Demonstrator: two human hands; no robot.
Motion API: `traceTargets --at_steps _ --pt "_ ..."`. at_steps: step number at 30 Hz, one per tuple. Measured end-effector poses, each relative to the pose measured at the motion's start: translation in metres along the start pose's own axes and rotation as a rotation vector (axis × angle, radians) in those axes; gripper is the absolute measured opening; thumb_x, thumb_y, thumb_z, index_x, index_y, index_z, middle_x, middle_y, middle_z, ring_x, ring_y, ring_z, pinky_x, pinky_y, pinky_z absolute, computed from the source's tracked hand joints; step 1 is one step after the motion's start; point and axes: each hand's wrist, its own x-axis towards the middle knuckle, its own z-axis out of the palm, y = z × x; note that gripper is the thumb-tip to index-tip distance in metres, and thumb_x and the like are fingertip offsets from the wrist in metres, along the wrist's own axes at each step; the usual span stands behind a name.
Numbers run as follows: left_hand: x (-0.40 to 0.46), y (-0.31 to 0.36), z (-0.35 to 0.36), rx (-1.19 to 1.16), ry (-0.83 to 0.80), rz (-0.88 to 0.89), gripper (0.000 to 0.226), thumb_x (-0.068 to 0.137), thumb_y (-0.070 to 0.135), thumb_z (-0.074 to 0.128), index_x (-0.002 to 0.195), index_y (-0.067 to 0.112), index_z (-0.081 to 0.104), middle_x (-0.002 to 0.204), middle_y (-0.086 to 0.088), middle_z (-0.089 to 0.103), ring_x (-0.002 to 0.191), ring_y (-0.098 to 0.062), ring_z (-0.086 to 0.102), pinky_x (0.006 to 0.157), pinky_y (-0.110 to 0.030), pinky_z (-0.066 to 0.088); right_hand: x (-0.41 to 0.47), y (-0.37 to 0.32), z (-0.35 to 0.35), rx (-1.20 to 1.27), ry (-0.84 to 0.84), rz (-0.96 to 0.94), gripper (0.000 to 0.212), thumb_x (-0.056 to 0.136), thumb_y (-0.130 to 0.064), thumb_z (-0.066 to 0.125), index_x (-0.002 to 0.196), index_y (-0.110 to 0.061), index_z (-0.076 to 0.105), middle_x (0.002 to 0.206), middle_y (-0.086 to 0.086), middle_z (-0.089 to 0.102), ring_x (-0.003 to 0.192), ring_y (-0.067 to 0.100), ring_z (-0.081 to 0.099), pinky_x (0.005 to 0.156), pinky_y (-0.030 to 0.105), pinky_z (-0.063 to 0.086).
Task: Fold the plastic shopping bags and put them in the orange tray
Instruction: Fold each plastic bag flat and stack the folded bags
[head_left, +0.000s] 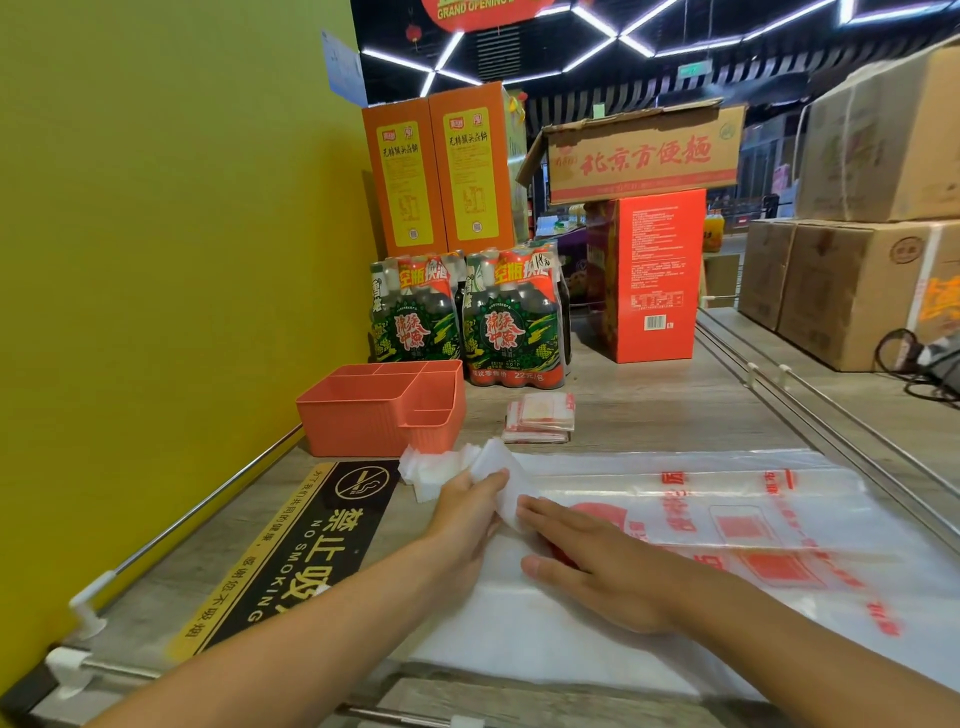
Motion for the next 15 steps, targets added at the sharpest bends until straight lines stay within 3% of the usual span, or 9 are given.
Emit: traceTargets --at_steps 4,7,10,11,13,15 --pt "0.007 -0.009 0.014 0.092 0.012 0.008 0.023 0.105 0.016 0.044 0.119 0.006 0.059 0.106 -0.017 0.073 0.097 -0.03 0.072 0.088 -0.045 0.059 -0.002 -0.001 -0.003 0.002 0.012 0.014 0.069 0.102 -0.062 0.03 0.161 -0.034 0.006 0.166 -0.022 -0.003 0.151 -0.001 -0.003 0.121 0.021 -0.002" --pt "0.013 -0.008 0.011 0.184 0.076 0.065 0.024 0.104 0.017 0.04 0.113 0.008 0.061 0.106 -0.02 0.071 0.099 -0.035 0.07 0.093 -0.053 0.056 -0.005 -0.003 -0.007 0.021 0.022 0.017 0.068 0.103 -0.059 0.031 0.161 -0.033 0.006 0.165 -0.024 -0.002 0.144 -0.01 -0.004 0.115 0.015 -0.004" --pt "0.021 -0.002 -0.005 0.249 0.2 0.139 0.023 0.104 0.012 0.038 0.095 0.016 0.059 0.107 -0.025 0.066 0.103 -0.04 0.065 0.096 -0.057 0.052 -0.007 -0.003 -0.01 -0.002 0.023 -0.01 0.068 0.103 -0.061 0.028 0.161 -0.035 0.006 0.164 -0.024 -0.002 0.143 -0.012 -0.007 0.116 0.016 -0.007" --pt "0.023 0.0 -0.013 0.261 0.228 0.172 0.023 0.104 0.011 0.038 0.097 0.017 0.059 0.107 -0.023 0.066 0.102 -0.039 0.065 0.096 -0.057 0.052 -0.007 -0.003 -0.009 -0.011 0.024 -0.013 0.068 0.102 -0.062 0.027 0.161 -0.035 0.005 0.164 -0.023 -0.002 0.143 -0.012 -0.008 0.117 0.017 -0.007" --pt "0.026 0.005 -0.027 0.318 0.252 0.221 0.028 0.104 0.011 0.037 0.119 0.016 0.06 0.113 -0.018 0.066 0.102 -0.033 0.065 0.096 -0.053 0.053 -0.007 -0.002 -0.009 -0.029 0.026 -0.006 0.069 0.101 -0.063 0.025 0.161 -0.035 0.006 0.165 -0.021 0.0 0.143 -0.011 -0.008 0.119 0.02 -0.008" --pt "0.027 0.01 -0.036 0.404 0.271 0.265 0.03 0.104 0.012 0.037 0.126 0.013 0.057 0.112 -0.012 0.063 0.097 -0.022 0.061 0.089 -0.04 0.054 -0.009 -0.003 -0.009 -0.048 0.018 0.009 0.07 0.1 -0.065 0.024 0.161 -0.034 0.007 0.167 -0.018 0.003 0.149 -0.004 -0.006 0.122 0.024 -0.006"
